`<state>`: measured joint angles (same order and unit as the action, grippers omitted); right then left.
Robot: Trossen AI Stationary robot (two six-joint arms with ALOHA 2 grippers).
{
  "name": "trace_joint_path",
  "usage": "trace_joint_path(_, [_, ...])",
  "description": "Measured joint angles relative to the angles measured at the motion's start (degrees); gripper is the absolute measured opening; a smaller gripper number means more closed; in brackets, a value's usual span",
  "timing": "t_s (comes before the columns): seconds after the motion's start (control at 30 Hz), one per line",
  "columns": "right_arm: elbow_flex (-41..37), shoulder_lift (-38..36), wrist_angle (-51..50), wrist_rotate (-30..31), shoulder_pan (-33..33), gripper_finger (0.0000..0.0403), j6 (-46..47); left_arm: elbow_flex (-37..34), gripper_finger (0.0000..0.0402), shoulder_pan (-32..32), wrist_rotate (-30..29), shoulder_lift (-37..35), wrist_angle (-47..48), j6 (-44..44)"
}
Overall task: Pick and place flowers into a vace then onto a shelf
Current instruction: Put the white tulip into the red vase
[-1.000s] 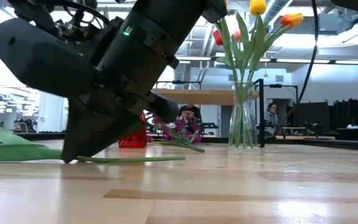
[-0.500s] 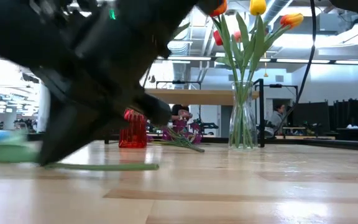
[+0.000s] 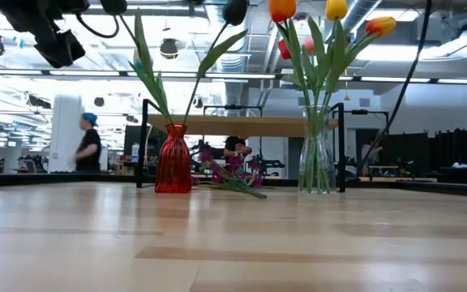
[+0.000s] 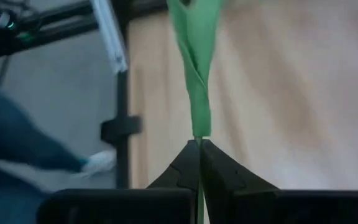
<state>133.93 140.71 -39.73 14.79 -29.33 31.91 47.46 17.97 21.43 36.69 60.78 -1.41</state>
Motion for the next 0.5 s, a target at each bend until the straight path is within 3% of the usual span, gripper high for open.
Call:
trace_joint_path(0.33, [0.0, -10.7, 1.5, 22.7, 1.6, 0.0000, -15.1, 0.0, 0.0195, 0.0, 9.4, -0.5, -6.4, -0.9])
trace_joint_path(0.5, [0.1, -14.8, 10.0, 27.2, 3.8, 0.0000, -28.3, 0.0, 0.0195, 0.0, 12.5, -3.1, -12.5, -1.0])
